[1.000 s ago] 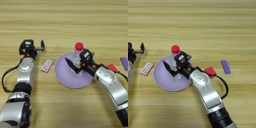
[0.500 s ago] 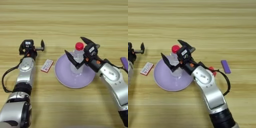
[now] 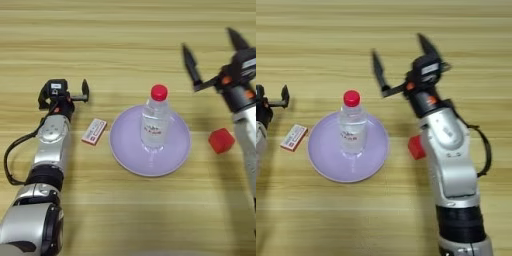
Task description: Move the objects on the table
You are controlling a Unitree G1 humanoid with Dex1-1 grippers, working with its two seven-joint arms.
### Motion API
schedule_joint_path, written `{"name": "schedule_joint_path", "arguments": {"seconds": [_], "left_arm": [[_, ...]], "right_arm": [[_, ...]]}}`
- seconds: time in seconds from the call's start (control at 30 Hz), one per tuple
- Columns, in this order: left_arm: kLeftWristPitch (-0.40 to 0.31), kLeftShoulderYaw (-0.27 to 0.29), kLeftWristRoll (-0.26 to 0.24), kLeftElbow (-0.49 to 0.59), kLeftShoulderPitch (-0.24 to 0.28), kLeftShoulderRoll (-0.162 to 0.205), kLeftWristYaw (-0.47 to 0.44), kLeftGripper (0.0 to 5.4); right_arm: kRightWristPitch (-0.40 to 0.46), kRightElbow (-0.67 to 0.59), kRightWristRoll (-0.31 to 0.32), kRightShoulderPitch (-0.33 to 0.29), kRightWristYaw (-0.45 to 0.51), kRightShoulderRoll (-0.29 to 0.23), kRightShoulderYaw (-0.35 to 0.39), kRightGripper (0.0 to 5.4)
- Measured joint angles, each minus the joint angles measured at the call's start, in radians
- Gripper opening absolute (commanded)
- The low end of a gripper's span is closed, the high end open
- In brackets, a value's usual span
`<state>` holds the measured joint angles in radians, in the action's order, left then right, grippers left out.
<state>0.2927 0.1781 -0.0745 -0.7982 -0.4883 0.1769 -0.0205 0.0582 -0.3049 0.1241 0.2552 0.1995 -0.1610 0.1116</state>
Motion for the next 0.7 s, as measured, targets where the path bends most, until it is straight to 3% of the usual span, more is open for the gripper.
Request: {"name": "schedule_joint_path", "arguments": {"seconds": [0.1, 0.27, 0.5, 0.7], "left_arm": [[0.001, 0.001, 0.000, -0.001, 0.000, 0.000, -0.001, 5.40], [0.002, 0.001, 0.000, -0.001, 0.000, 0.000, -0.002, 5.40], [0.004, 0.002, -0.001, 0.001, 0.000, 0.000, -0.005, 5.40], [0.009, 0.002, -0.004, 0.002, 0.000, 0.000, -0.012, 5.40]], "right_arm": [[-0.031, 0.149, -0.026, 0.019, -0.058, -0.037, 0.071, 5.36], [-0.090, 0.440, -0.061, 0.071, -0.114, -0.060, 0.110, 5.36], [-0.173, 0.680, -0.111, 0.131, -0.134, -0.089, 0.096, 5.36], [-0.230, 0.822, -0.115, 0.163, -0.148, -0.100, 0.096, 5.36]]}}
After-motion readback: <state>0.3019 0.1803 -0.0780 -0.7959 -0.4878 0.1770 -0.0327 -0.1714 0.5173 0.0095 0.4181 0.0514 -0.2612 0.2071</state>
